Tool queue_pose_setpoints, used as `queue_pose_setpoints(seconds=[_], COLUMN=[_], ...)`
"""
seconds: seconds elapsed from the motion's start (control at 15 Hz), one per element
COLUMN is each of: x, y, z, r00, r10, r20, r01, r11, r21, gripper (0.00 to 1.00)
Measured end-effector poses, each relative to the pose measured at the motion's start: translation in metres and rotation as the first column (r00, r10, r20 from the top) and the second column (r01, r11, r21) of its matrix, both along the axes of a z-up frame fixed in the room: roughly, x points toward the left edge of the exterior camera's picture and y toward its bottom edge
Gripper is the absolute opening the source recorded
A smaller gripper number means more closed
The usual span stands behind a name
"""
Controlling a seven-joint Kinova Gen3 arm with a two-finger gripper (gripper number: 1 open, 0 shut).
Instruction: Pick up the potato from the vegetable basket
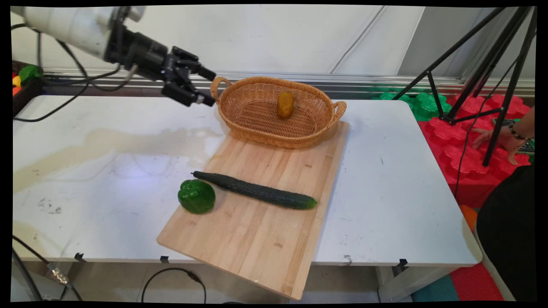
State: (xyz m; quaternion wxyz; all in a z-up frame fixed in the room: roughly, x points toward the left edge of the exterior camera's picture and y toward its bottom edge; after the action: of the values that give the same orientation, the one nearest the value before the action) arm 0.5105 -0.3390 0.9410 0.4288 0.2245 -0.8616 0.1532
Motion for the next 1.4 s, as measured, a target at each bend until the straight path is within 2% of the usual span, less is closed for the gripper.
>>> queue_pose_setpoints(seconds=[0.27,0.6,1.07,1.4], x=[-0.019,-0.050,-0.083,-0.101], y=[-0.048,-0.101,-0.146,-0.170], z=[-0.014,-0.040,-0.079,-0.109], r00=[0.999,0.994,0.985,0.976], r10=[0.044,0.103,0.154,0.195], r20=[0.022,0.036,0.074,0.093], r01=[-0.044,-0.103,-0.158,-0.204], r11=[0.999,0.995,0.986,0.974], r21=[-0.014,0.003,0.050,0.095], gripper=[1.00,1.00,1.00,1.00])
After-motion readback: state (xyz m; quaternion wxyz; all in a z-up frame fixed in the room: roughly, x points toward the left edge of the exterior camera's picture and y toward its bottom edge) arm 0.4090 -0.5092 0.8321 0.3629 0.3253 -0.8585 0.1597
